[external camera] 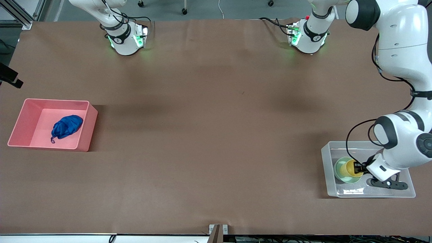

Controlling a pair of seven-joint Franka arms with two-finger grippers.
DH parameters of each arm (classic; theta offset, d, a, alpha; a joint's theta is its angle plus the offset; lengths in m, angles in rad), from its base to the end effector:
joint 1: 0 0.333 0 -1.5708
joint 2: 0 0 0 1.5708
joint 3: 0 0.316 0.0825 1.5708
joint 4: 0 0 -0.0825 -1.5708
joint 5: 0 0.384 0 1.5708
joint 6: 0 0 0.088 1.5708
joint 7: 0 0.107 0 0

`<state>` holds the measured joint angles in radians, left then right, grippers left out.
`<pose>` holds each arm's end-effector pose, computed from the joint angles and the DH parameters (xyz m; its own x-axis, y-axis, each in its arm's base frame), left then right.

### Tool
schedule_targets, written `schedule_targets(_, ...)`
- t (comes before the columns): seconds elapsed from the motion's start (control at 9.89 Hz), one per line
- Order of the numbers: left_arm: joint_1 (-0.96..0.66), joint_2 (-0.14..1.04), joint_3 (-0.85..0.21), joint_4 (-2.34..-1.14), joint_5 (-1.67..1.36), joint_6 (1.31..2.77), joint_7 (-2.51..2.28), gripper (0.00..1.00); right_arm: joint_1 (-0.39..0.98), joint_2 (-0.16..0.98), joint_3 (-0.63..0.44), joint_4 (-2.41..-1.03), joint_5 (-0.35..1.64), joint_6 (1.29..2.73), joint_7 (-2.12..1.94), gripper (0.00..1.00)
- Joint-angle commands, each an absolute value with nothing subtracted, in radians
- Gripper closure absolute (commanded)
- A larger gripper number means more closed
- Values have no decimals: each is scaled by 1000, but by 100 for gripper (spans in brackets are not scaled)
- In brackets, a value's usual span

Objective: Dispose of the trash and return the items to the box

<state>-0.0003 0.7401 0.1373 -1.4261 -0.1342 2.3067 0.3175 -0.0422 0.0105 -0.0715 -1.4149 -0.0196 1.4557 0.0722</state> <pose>0.7366 0.0777 0.2737 0.9793 -0.1402 0.1460 -0.1376 -0.9901 -0.0278 0.5412 -0.0638 0.6811 0.9819 -0.1869 0.0317 -0.1876 -0.9821 0.0179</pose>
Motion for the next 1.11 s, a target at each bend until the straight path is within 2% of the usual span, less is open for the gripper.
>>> schedule_targets(0.0, -9, 642, 138, -1468, -153, 2280, 298, 0, -68, 11, -41, -1410, -9, 1445, 64, 0)
schedule_targets(0.1, -11, 559, 138, -1527, -146, 2264, 267, 0, -63, 11, -43, -1411, -9, 1445, 64, 0)
schedule_targets(0.3, -14, 395, 138, -1665, -132, 2263, 218, 0, -3, 11, -112, -1413, -11, 1445, 64, 0)
schedule_targets(0.51, -14, 251, 135, -1735, -111, 2205, 215, 0, -15, 12, -110, -1413, -9, 1447, 57, 0)
schedule_targets(0.81, -20, 120, 136, -1653, -60, 1908, 210, 0, -14, 12, -110, -1413, -9, 1445, 51, 0)
schedule_targets(1.01, -37, 120, 135, -1472, -22, 1667, 180, 0, -12, 12, -110, -1413, -9, 1440, 51, 0)
